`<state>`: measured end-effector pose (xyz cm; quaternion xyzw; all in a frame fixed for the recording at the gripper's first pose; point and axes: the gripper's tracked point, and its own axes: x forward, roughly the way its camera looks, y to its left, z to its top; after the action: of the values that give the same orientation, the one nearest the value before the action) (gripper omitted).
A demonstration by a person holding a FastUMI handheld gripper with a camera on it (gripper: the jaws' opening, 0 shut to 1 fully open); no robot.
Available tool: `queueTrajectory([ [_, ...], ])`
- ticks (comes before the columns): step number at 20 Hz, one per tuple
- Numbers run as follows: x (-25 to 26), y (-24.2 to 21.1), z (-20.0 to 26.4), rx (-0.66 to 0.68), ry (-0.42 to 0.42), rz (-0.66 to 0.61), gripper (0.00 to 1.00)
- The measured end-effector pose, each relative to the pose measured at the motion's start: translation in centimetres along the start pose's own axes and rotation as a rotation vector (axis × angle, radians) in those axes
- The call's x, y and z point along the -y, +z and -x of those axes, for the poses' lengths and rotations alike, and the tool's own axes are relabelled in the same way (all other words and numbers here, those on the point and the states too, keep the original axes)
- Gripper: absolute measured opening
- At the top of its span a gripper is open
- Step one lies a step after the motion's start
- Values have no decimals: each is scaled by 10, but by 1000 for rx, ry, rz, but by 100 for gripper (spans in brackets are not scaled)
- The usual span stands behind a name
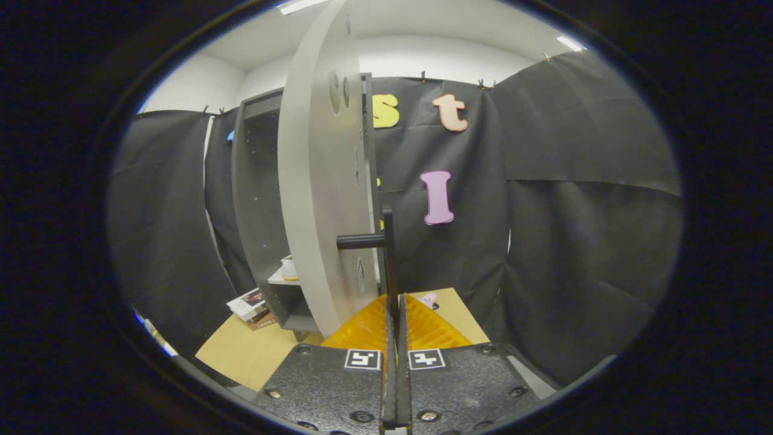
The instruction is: Open the shoe cabinet door, grab the shoes and put them into the shoe cabinet, then close the shoe cabinet door.
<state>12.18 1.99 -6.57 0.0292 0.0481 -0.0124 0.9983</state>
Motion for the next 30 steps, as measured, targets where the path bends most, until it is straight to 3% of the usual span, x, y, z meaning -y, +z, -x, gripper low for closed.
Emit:
queueTrajectory([
  [7,-4,-3,4,-7,118,41,4],
  [9,6,-3,5,2,109,69,4],
  [11,9,-10,6,-2,101,86,17],
  [15,25,-16,15,-6,47,94,88],
  [22,26,-40,31,-60,-38,21,94],
  [30,-12,-69,32,-112,-8,-24,99],
])
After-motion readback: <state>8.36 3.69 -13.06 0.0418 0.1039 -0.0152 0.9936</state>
